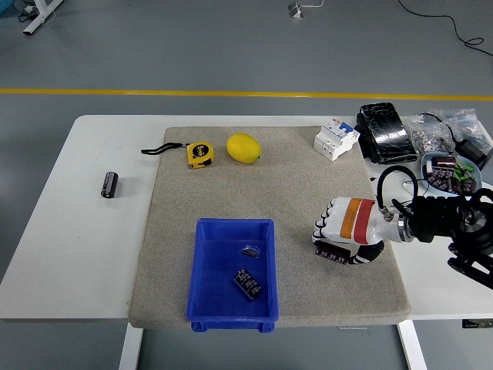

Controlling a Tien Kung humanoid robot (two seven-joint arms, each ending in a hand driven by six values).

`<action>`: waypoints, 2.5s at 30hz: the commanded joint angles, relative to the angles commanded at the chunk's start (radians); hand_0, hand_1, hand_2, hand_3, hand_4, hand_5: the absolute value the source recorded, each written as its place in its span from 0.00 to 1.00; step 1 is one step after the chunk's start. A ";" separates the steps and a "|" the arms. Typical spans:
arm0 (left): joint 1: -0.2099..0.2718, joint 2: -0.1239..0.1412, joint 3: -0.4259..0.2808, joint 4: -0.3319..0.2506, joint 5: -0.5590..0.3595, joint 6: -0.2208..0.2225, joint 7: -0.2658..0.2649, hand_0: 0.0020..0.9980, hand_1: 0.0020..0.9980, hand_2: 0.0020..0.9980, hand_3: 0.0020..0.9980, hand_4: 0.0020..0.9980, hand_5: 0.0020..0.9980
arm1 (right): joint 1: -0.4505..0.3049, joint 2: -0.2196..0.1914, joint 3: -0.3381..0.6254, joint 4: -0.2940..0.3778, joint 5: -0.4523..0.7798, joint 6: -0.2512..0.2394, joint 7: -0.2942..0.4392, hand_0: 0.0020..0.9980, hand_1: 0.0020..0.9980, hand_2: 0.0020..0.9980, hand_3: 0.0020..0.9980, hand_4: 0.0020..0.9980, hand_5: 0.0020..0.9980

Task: Pick up the battery,place it into the box

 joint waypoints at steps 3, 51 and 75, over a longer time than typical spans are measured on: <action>0.001 0.002 0.002 0.000 -0.003 0.001 0.000 0.68 0.63 0.69 0.63 0.62 0.71 | 0.006 -0.011 -0.016 0.033 0.000 -0.011 -0.028 0.46 0.60 0.73 0.48 0.80 0.15; 0.009 0.011 -0.012 0.003 0.014 -0.004 0.008 0.68 0.63 0.68 0.62 0.62 0.70 | -0.073 -0.039 0.122 0.428 0.136 -0.226 -0.401 0.46 0.59 0.73 0.48 0.81 0.15; 0.007 0.015 -0.014 0.002 0.022 -0.005 0.011 0.68 0.62 0.68 0.62 0.62 0.70 | -0.086 0.102 0.012 0.449 0.626 -0.305 -0.563 0.45 0.60 0.72 0.52 0.82 0.16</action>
